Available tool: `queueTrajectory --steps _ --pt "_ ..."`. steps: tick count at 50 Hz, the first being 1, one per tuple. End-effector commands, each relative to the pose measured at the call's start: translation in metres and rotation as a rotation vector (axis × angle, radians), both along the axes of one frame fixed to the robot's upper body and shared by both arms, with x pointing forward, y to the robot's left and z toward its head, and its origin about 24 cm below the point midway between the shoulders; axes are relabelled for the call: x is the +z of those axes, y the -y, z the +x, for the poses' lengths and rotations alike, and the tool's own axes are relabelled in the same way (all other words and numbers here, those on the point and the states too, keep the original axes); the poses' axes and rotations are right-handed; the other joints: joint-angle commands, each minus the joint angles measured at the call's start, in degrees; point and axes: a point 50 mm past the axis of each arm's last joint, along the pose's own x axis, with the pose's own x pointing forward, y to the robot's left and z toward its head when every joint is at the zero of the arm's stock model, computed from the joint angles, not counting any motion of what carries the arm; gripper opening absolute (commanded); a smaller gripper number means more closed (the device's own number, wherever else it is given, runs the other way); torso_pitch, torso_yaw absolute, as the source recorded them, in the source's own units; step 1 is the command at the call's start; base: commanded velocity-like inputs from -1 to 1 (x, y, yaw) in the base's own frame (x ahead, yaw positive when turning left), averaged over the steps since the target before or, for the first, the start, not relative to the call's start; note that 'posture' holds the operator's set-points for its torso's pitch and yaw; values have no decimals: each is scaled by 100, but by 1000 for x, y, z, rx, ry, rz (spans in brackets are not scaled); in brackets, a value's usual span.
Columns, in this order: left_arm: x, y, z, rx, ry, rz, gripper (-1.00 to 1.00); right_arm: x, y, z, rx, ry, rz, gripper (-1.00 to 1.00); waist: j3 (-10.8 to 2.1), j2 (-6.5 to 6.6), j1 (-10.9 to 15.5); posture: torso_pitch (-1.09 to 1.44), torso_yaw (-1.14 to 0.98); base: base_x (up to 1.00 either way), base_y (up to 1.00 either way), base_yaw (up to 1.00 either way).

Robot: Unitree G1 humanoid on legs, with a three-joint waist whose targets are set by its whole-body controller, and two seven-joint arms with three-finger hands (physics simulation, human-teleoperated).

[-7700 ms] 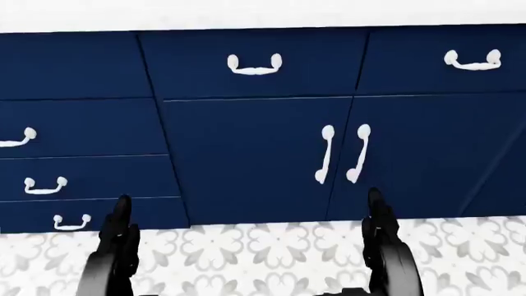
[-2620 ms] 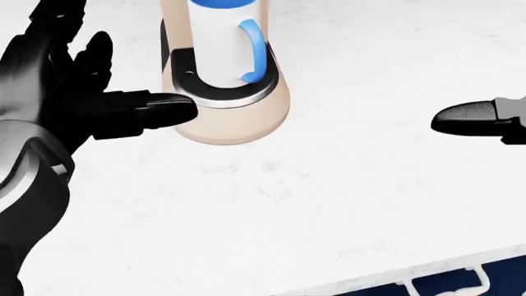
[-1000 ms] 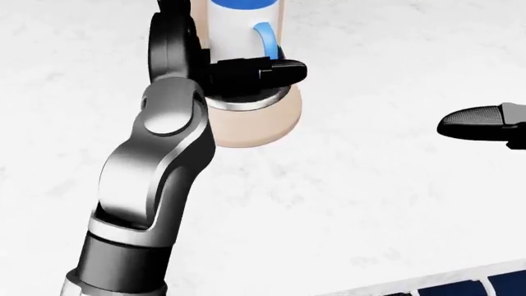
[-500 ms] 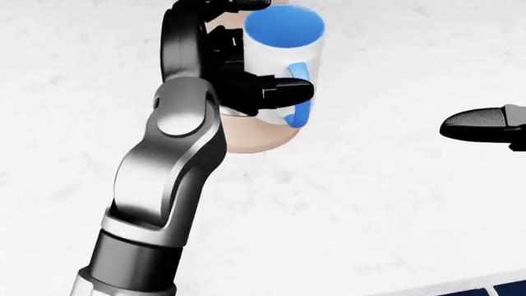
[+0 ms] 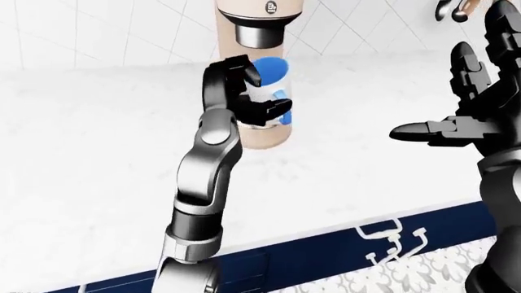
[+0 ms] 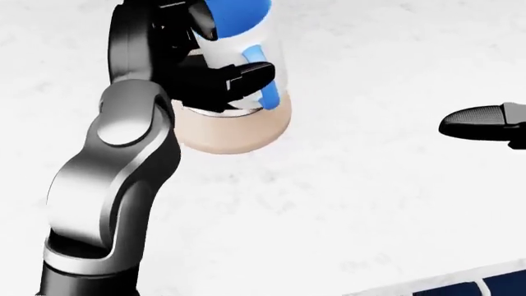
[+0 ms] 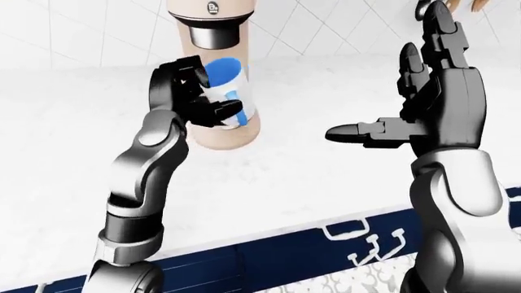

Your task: Pick the mug from under the coffee machine dispenser and place it on the counter.

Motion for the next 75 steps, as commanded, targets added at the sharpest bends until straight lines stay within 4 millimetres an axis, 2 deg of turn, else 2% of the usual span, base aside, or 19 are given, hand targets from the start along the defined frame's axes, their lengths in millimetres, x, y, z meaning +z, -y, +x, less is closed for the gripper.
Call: queueTrajectory --steps 1,13,19,31,44,50,66,75 --pt "25 -6 -7 -1 103 -13 -100 12 -1 -5 -3 72 -21 100 -141 -46 13 0 0 0 0 0" --pt "40 -42 -17 35 115 43 -100 12 -3 -5 1 71 -24 100 -113 -21 12 0 0 0 0 0" --pt "38 -76 -18 97 97 88 -100 10 -5 -5 4 68 -26 100 -115 13 12 0 0 0 0 0" --pt "23 -113 -28 186 68 107 -100 12 -5 -5 4 68 -29 100 -125 49 11 0 0 0 0 0" --pt "9 -132 -34 219 33 141 -100 13 -5 -5 2 67 -31 100 -143 101 7 0 0 0 0 0" --pt "-6 -140 -38 225 0 161 -100 13 -5 -5 1 68 -32 100 -149 128 -2 0 0 0 0 0" --pt "-17 -165 -54 265 -38 223 -100 13 -5 -4 1 67 -33 100 -153 179 -19 0 0 0 0 0" --pt "-30 -158 -54 214 -73 255 -100 12 -5 -5 3 67 -33 100 -151 176 -20 0 0 0 0 0"
